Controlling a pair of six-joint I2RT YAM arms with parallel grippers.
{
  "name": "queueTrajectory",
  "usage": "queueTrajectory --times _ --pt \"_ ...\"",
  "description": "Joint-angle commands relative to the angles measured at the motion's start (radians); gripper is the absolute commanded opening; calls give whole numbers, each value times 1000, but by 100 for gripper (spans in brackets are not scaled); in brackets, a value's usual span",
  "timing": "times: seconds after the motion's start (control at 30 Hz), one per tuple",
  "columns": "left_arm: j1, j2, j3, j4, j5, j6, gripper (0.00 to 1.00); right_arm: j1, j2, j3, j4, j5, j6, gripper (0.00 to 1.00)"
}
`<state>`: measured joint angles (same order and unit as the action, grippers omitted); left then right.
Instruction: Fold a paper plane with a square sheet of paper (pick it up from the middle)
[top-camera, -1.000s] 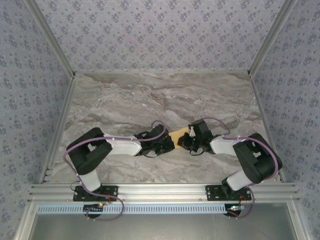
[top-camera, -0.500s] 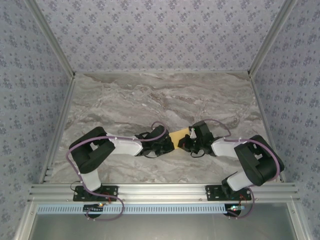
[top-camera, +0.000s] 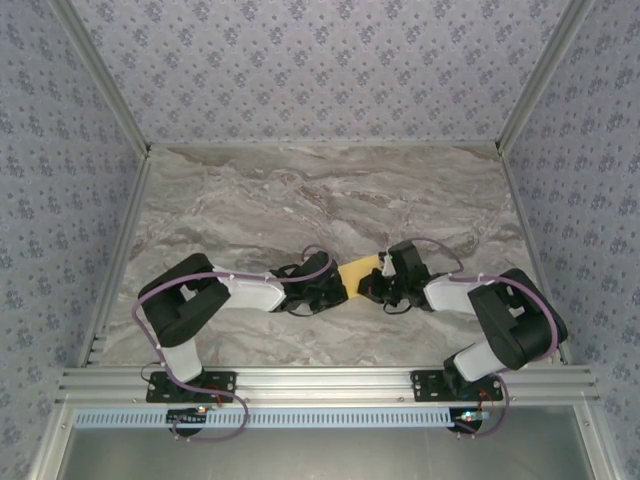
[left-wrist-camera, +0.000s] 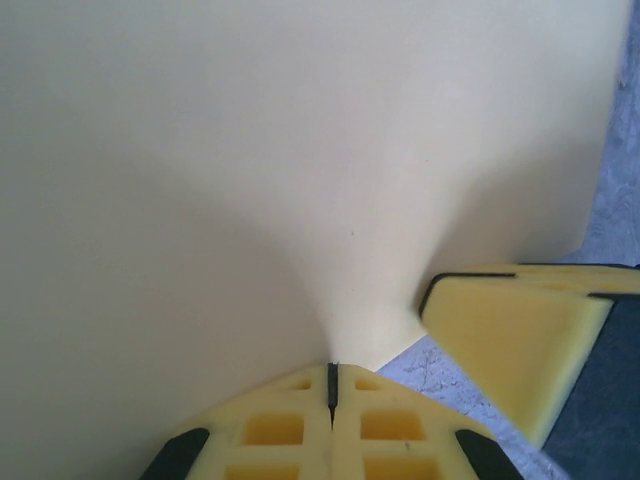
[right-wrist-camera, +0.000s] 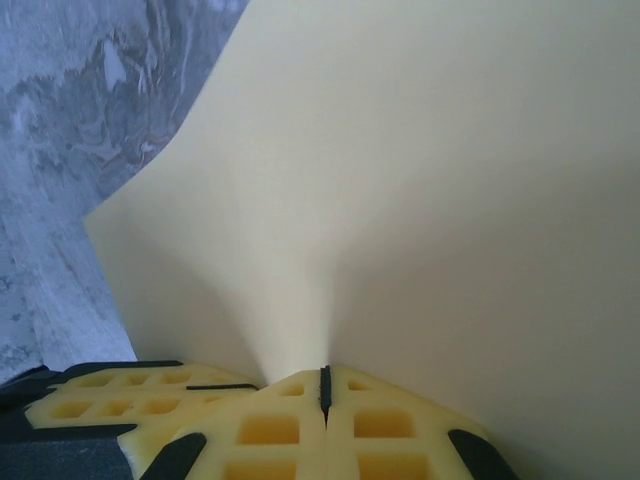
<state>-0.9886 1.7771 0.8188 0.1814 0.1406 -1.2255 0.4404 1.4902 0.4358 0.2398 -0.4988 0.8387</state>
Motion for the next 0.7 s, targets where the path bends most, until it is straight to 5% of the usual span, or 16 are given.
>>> queueTrajectory --times 0.0,0.4,0.67 --pt "-1 28 -21 -162 -20 -49 0 -100 6 -44 -88 72 -67 0" --pt "21 45 -40 -241 -17 -76 0 -340 -90 -44 -193 91 -134 0" --pt "82 27 -11 -315 2 127 0 -289 -197 17 -260 62 -172 0"
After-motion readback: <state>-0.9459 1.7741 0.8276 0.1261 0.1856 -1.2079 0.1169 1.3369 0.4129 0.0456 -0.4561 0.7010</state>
